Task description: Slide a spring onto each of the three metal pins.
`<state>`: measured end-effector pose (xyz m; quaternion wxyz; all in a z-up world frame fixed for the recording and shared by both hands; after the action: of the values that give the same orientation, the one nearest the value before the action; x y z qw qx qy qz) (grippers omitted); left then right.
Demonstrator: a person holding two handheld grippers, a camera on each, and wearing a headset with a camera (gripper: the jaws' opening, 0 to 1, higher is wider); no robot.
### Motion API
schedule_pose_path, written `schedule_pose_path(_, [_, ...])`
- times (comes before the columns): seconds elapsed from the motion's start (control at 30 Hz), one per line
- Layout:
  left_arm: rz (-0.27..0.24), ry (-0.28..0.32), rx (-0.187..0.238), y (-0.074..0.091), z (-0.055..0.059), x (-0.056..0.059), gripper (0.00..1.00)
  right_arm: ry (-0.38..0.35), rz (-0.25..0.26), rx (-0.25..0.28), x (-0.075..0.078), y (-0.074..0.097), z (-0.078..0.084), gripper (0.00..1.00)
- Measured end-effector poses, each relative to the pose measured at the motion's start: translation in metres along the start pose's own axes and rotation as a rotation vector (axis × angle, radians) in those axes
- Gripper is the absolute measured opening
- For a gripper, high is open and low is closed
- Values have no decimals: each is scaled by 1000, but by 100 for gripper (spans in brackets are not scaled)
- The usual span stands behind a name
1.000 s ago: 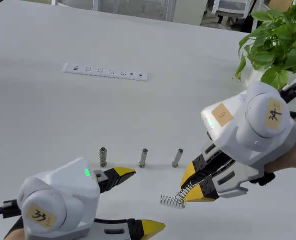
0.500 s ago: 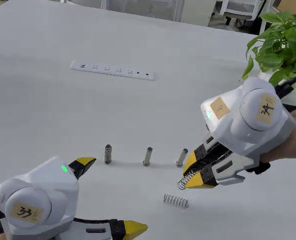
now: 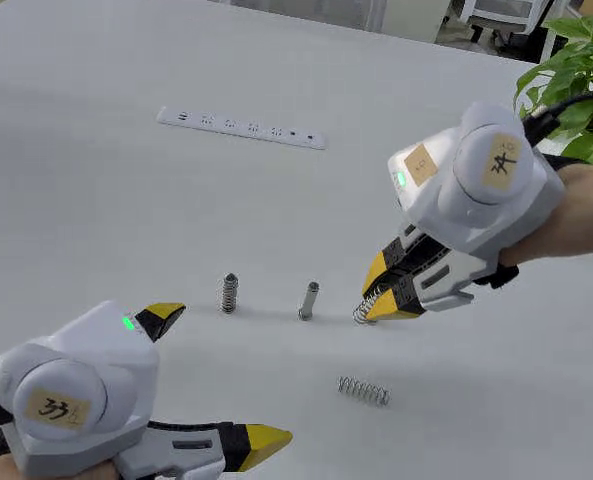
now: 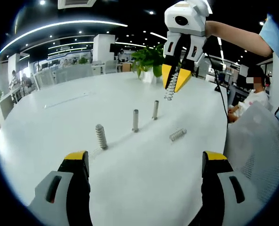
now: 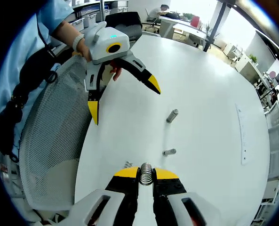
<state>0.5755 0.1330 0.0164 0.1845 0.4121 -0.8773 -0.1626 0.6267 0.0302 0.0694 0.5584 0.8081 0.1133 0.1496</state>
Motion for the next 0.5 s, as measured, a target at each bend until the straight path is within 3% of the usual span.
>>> schedule_pose_path(0.5, [-23,22,-2,-1,6,-5,99,124,-19,-90,42,-21,-10,7])
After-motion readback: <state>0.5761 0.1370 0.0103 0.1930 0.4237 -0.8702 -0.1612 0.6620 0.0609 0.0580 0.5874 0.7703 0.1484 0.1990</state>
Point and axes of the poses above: the centre of the closed fingertips' face, and the gripper's own axes: y roughly backward along the fingers, x roughly to its right, z roughly out of its underside, the point moved 1 cm from there along y, roughly backward along the fingers, and after that the axes turned 7 degrees about y, right-handed, at the moved point
